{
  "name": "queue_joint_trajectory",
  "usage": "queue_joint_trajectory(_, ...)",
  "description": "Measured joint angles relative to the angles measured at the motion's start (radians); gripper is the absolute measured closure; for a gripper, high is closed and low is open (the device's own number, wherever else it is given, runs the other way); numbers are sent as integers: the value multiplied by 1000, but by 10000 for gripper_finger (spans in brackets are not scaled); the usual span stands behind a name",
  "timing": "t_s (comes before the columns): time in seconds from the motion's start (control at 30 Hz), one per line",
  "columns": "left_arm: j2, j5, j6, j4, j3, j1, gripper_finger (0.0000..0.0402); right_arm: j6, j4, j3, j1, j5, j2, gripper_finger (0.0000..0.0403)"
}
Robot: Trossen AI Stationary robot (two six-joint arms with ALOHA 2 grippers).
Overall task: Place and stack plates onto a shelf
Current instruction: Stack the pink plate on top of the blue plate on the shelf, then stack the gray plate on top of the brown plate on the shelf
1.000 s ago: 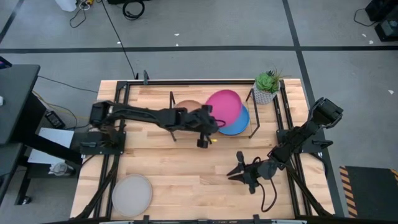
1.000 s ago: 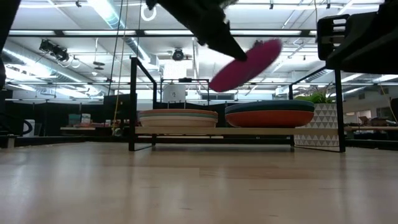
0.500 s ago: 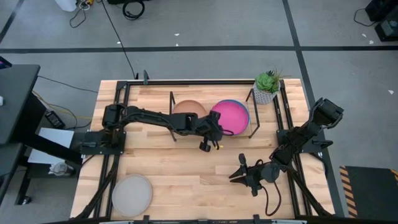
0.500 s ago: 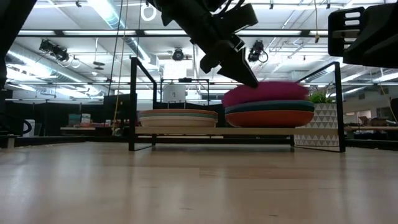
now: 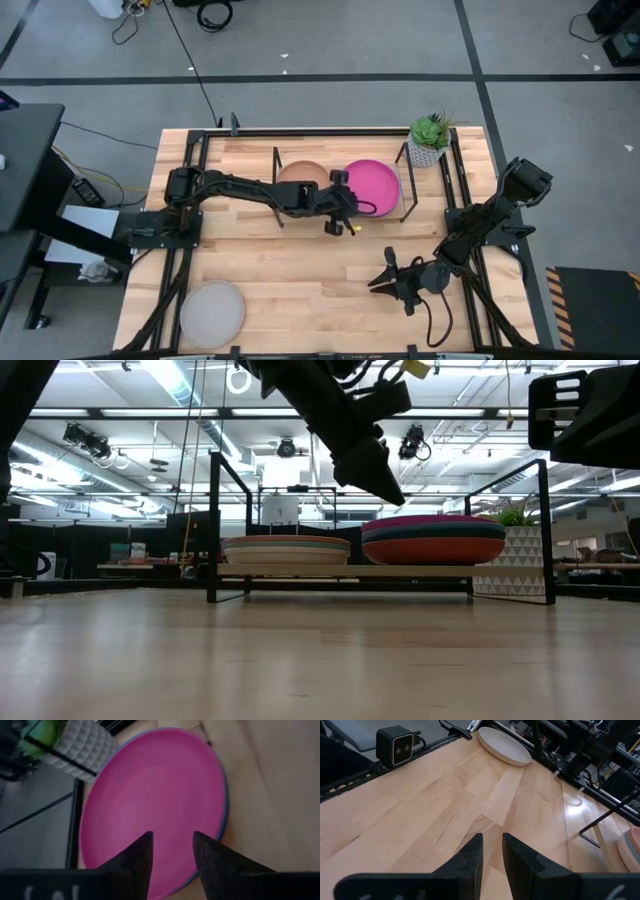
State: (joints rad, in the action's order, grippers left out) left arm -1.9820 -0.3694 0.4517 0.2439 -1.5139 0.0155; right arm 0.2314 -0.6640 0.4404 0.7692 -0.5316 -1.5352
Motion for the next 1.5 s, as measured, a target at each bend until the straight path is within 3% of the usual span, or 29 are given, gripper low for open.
queue_joint_trajectory(0.23,-41,-13,-83,14,16,-20,259,-3,1,0,0,0,0,325)
queue_joint_trajectory(0.57,-11,-119,-26,10,-35,16,259,-2,8,1,1,0,0,325)
queue_joint_trajectory(0.7,16,-111,-63,117,-84,43,259,0,14,1,1,0,0,325)
queue_joint_trajectory(0.93,68,55,-280,381,-132,109,259,18,21,0,2,-12,-1,325)
queue_joint_trajectory(1.2,96,406,-662,601,-132,220,259,78,14,0,0,-19,-1,325)
queue_joint_trajectory(1.5,97,455,-1037,713,-132,418,259,255,1,0,-11,-51,-1,325)
